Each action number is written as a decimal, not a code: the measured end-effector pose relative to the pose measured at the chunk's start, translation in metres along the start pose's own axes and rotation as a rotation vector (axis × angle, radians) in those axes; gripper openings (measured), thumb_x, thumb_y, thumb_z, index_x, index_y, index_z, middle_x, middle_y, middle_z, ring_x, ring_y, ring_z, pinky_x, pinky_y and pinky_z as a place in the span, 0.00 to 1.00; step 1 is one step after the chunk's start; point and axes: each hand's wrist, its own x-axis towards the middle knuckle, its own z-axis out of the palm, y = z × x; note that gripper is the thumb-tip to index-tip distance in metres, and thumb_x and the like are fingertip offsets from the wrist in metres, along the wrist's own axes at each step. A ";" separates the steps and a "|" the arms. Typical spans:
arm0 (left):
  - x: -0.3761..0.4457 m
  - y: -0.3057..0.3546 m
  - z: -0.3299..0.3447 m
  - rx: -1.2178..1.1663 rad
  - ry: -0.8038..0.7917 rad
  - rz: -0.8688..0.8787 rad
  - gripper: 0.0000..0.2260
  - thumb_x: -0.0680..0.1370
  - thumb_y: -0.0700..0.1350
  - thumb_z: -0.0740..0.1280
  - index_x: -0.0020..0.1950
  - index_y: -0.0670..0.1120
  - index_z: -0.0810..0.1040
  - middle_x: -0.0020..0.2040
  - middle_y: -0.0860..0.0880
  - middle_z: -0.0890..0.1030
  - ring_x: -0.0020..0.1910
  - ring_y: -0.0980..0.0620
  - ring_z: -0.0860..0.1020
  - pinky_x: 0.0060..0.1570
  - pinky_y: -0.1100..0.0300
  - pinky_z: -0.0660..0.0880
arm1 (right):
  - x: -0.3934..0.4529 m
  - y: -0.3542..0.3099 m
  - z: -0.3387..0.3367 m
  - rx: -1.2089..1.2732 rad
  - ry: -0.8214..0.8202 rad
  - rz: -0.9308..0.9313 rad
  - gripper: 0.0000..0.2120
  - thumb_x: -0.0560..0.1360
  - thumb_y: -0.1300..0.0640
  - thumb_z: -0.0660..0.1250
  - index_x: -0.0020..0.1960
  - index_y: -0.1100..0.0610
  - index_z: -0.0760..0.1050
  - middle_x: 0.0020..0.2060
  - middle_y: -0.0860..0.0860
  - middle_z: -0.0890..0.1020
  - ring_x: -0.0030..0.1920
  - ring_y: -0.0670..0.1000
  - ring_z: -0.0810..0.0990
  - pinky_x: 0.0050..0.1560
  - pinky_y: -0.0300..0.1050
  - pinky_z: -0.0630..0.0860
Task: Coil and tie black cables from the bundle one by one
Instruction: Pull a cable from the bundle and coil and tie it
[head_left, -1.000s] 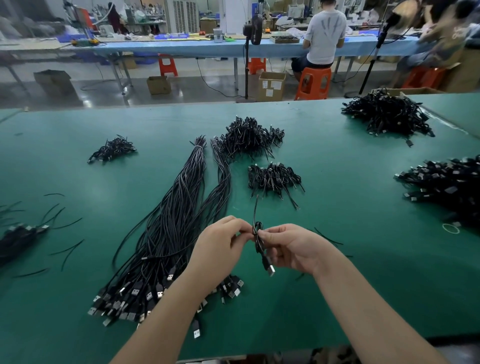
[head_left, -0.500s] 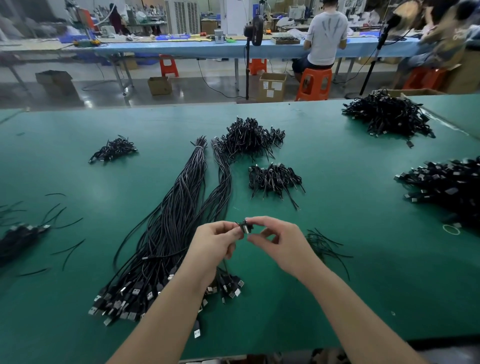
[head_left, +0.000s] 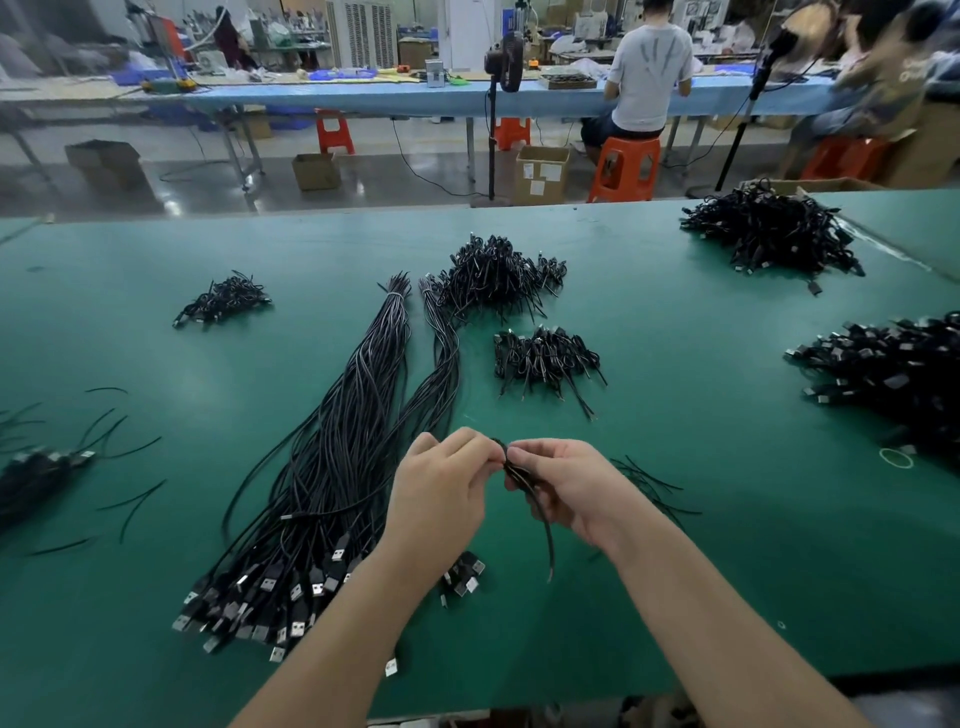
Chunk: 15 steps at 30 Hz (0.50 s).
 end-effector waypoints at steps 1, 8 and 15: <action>-0.001 -0.001 0.001 0.009 0.011 0.004 0.05 0.77 0.39 0.69 0.42 0.46 0.82 0.41 0.55 0.81 0.32 0.51 0.71 0.40 0.58 0.68 | 0.001 0.000 -0.001 -0.003 -0.004 0.009 0.05 0.80 0.59 0.67 0.55 0.59 0.77 0.32 0.54 0.83 0.21 0.45 0.68 0.22 0.36 0.69; 0.008 -0.003 0.001 -0.532 -0.170 -0.753 0.06 0.78 0.41 0.72 0.42 0.49 0.83 0.35 0.54 0.82 0.34 0.55 0.76 0.38 0.59 0.75 | -0.003 0.007 -0.004 -0.345 0.001 -0.351 0.10 0.80 0.63 0.66 0.59 0.52 0.76 0.48 0.51 0.84 0.38 0.47 0.81 0.37 0.42 0.80; 0.006 -0.002 0.002 -0.816 -0.213 -0.936 0.05 0.78 0.40 0.72 0.41 0.44 0.82 0.27 0.54 0.75 0.26 0.56 0.68 0.28 0.66 0.66 | 0.001 0.012 -0.003 -0.616 0.143 -0.561 0.06 0.77 0.55 0.72 0.50 0.45 0.83 0.39 0.35 0.82 0.40 0.42 0.80 0.37 0.35 0.76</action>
